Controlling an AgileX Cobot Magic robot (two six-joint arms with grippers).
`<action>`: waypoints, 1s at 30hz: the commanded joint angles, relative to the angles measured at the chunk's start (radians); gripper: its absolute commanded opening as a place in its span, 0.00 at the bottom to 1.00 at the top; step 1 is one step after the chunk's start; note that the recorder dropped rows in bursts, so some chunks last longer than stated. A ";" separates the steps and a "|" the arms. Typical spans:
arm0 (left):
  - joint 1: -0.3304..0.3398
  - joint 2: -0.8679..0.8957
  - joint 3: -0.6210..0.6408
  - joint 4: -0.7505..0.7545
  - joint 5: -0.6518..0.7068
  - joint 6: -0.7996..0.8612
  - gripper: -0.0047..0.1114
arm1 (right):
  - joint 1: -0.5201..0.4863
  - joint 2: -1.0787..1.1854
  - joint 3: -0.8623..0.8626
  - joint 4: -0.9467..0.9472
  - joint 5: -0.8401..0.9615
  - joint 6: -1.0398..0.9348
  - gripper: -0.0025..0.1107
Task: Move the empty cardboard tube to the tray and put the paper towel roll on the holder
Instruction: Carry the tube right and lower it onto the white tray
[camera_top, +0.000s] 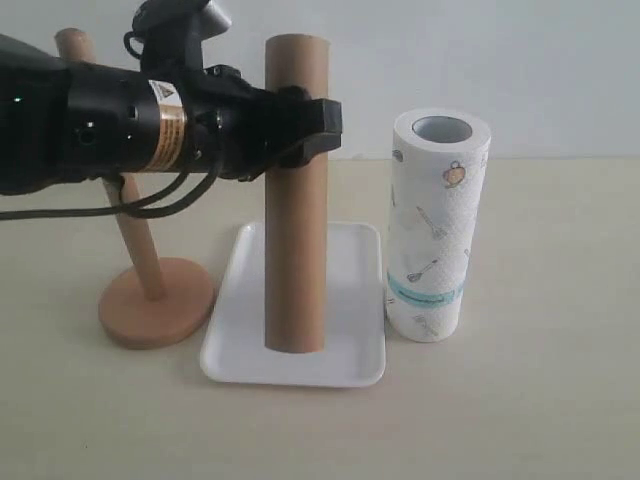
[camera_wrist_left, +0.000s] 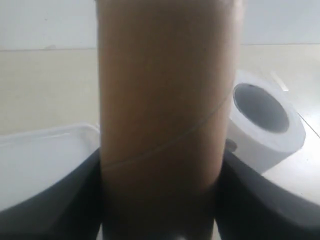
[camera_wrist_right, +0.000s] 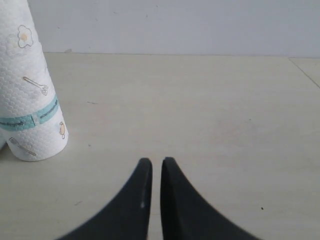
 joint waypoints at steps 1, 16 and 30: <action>-0.001 0.044 -0.060 -0.012 0.047 0.019 0.08 | -0.006 -0.005 -0.001 -0.006 -0.007 0.000 0.08; 0.019 0.075 -0.102 -0.252 0.317 0.435 0.08 | -0.006 -0.005 -0.001 -0.006 -0.007 0.000 0.08; 0.017 0.173 -0.417 -1.330 0.675 1.534 0.08 | -0.006 -0.005 -0.001 -0.006 -0.007 0.000 0.08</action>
